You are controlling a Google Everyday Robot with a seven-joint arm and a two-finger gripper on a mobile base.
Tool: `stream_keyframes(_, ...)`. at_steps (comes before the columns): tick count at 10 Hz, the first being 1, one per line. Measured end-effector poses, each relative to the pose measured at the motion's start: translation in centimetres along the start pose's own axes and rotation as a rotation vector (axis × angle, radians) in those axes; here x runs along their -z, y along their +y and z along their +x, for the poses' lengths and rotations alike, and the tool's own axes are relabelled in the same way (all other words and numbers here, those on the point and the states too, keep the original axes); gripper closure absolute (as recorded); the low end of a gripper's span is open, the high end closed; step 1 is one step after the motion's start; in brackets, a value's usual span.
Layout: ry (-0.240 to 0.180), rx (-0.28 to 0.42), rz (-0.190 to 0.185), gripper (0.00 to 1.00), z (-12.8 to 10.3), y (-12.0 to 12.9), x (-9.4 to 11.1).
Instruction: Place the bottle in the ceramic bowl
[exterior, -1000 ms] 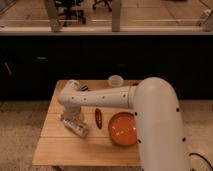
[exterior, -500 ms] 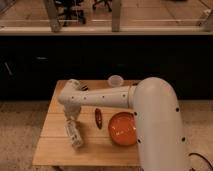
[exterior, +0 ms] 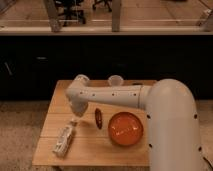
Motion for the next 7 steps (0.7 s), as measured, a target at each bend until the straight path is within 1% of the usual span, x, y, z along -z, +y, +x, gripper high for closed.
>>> stream_keyframes(1,0.0,0.001,0.002,0.91,-0.03,-0.11,0.05)
stream_keyframes(2,-0.008,-0.006,0.017,0.81,-0.24,-0.21,-0.18)
stream_keyframes(3,-0.006,-0.02,0.026,0.71,0.22,0.28,-0.09)
stream_keyframes(5,-0.039,-0.026,0.045,0.51,-0.18,0.15,0.1)
stream_keyframes(6,-0.058,-0.029,0.057,0.39,-0.27,0.41,0.25)
stream_keyframes(7,-0.07,-0.03,0.064,0.31,-0.4,0.53,0.33)
